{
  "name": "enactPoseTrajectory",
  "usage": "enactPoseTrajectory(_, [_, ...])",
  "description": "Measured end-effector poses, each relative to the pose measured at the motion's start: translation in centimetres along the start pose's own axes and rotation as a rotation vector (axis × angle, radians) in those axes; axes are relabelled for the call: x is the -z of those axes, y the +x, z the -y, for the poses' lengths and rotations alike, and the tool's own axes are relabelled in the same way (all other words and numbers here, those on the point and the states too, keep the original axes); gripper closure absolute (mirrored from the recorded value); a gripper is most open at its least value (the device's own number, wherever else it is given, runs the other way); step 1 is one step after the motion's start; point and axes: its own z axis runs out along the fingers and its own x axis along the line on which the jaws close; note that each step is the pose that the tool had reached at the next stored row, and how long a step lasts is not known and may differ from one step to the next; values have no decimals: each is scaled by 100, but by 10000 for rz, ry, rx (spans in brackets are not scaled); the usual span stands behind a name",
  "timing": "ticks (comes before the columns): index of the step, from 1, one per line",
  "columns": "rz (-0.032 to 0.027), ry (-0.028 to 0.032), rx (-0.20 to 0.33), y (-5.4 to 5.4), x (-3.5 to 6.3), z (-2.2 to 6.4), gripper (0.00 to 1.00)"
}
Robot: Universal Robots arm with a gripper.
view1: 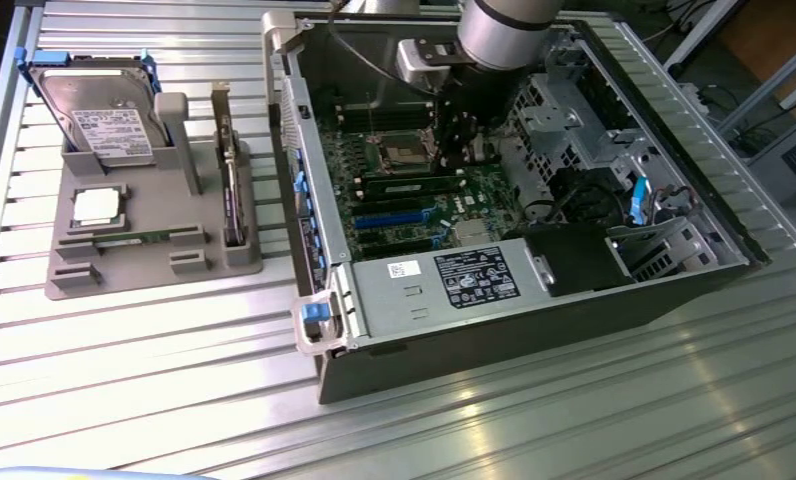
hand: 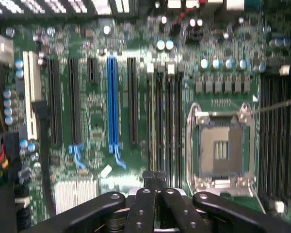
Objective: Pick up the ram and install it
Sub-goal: 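Press down the ram until it locks into place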
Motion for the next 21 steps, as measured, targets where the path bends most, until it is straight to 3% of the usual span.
enactPoseTrajectory(3, [3,2,0,21,-56,-316,90])
enactPoseTrajectory(5, [1,1,0,23,-79,-403,90])
enactPoseTrajectory(8, [-3,-1,1,30,-140,-616,90])
enactPoseTrajectory(9, [1,-2,0,31,-168,-644,90])
enactPoseTrajectory(13, [8,4,11,41,-220,-638,90])
enactPoseTrajectory(14, [36,30,37,37,-182,-630,90])
enactPoseTrajectory(15, [-3,30,39,38,-131,-630,90])
enactPoseTrajectory(18, [-13,39,41,37,-5,-621,90])
enactPoseTrajectory(21, [-15,-20,38,32,-4,-393,90])
